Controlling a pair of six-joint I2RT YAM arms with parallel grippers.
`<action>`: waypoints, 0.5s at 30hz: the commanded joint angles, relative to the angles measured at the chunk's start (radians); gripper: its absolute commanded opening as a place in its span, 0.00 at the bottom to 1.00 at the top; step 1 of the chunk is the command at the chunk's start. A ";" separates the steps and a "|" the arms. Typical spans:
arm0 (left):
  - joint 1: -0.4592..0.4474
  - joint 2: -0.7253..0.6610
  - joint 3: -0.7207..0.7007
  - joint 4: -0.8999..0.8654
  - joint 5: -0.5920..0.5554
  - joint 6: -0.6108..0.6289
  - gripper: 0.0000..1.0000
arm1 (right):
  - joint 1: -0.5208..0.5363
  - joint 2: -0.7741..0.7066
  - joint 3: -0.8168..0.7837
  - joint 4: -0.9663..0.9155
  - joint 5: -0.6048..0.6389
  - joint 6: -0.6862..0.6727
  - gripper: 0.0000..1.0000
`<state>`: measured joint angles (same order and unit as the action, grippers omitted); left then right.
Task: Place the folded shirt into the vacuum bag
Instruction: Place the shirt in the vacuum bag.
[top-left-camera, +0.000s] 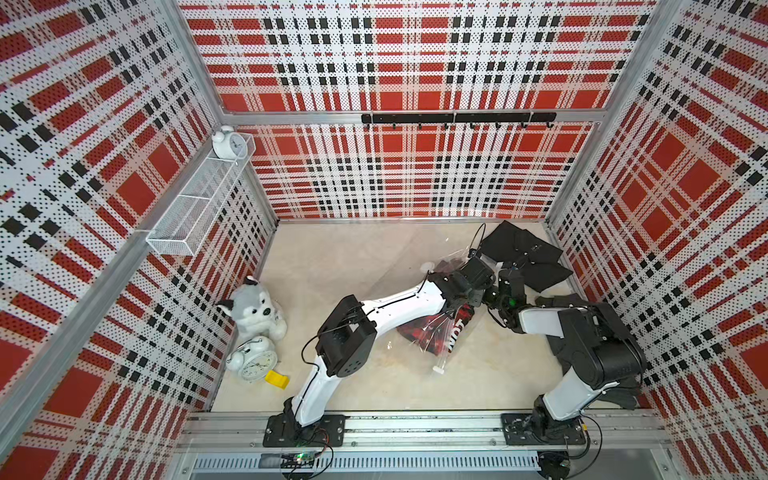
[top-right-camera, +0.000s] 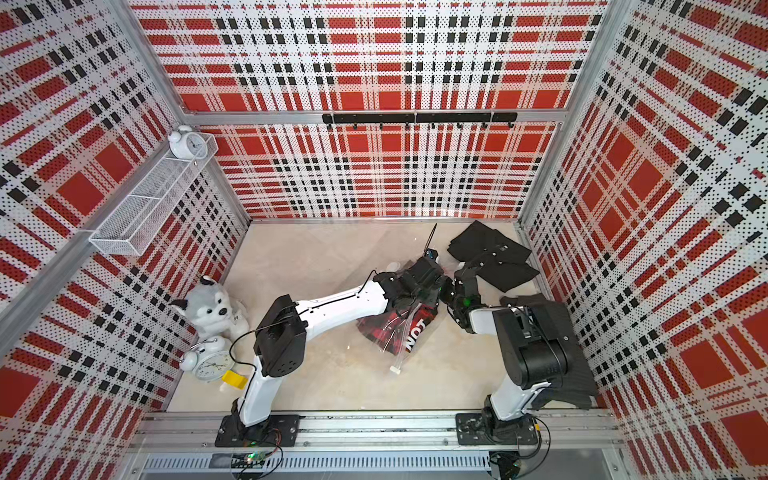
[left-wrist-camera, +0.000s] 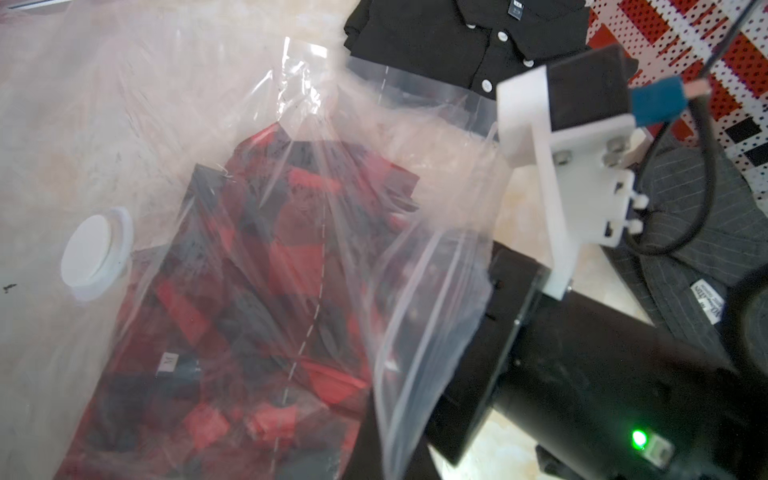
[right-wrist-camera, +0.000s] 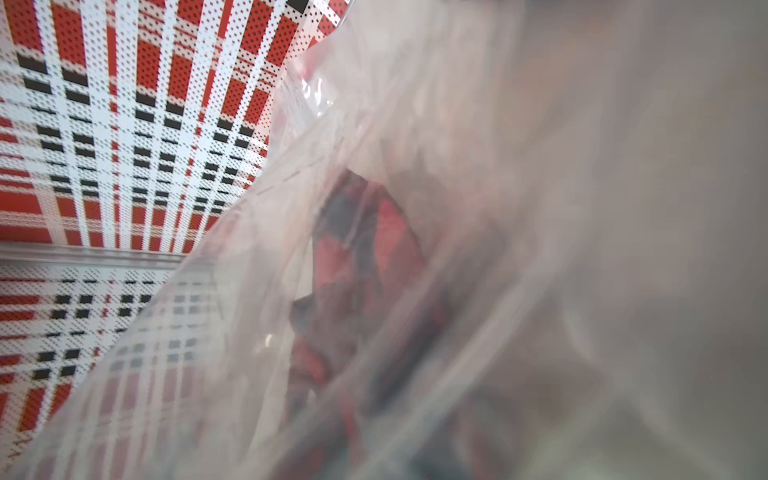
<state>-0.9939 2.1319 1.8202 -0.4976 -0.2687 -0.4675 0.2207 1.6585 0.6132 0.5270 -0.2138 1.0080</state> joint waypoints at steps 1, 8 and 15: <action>0.025 -0.062 -0.009 0.067 0.002 -0.011 0.00 | 0.008 -0.047 -0.027 -0.059 0.013 -0.044 0.40; 0.054 -0.067 -0.031 0.087 0.024 -0.011 0.00 | -0.025 -0.195 -0.119 -0.232 -0.012 -0.162 0.77; 0.056 -0.066 -0.031 0.098 0.048 -0.012 0.00 | -0.031 -0.326 -0.243 -0.221 -0.135 -0.156 0.74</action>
<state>-0.9375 2.1086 1.7897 -0.4404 -0.2382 -0.4717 0.1932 1.3689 0.3969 0.3187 -0.2790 0.8635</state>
